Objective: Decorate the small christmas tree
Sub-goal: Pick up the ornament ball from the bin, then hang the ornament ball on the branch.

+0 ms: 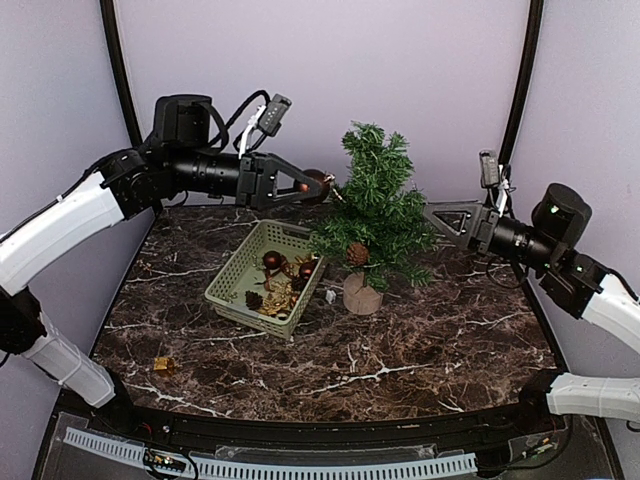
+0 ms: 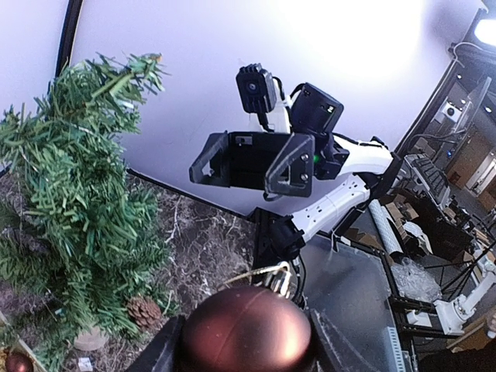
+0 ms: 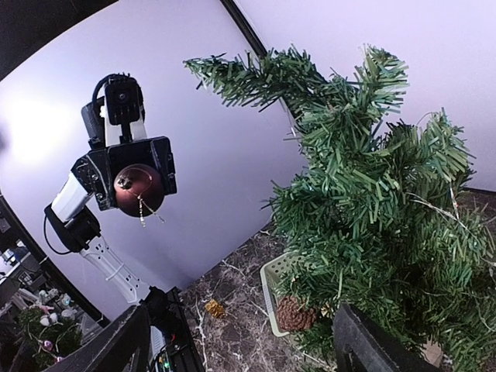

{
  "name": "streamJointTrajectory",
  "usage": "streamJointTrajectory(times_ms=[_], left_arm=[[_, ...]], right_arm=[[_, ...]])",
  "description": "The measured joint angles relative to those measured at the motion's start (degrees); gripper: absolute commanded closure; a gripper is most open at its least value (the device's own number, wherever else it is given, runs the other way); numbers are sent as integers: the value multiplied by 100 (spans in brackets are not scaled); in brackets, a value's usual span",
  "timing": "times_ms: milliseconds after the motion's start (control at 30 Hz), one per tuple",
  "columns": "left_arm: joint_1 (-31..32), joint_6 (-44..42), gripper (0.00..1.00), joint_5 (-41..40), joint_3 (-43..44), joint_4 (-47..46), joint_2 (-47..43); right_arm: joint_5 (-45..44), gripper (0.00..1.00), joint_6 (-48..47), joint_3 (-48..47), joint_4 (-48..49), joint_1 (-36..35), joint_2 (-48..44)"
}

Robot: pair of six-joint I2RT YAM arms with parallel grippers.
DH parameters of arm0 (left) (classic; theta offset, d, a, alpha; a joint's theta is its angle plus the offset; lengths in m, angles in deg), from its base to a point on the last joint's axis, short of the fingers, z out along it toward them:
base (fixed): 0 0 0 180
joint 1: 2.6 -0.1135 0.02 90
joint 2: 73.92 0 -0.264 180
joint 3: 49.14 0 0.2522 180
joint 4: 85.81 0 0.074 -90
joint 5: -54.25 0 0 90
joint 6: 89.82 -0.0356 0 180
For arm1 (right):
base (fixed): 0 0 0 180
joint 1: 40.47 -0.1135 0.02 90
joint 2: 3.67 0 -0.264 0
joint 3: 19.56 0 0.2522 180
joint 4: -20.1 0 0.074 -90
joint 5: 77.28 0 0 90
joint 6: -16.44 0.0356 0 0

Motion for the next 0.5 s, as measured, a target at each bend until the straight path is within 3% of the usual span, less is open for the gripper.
streamJointTrajectory(times_ms=[200, 500], left_arm=[[85, -2, 58, 17, 614, 144, 612], [160, 170, 58, 48, 1047, 216, 997]], right_arm=[[-50, 21, -166, -22, 197, -426, 133], [-756, 36, -984, -343, 616, -1163, 457]])
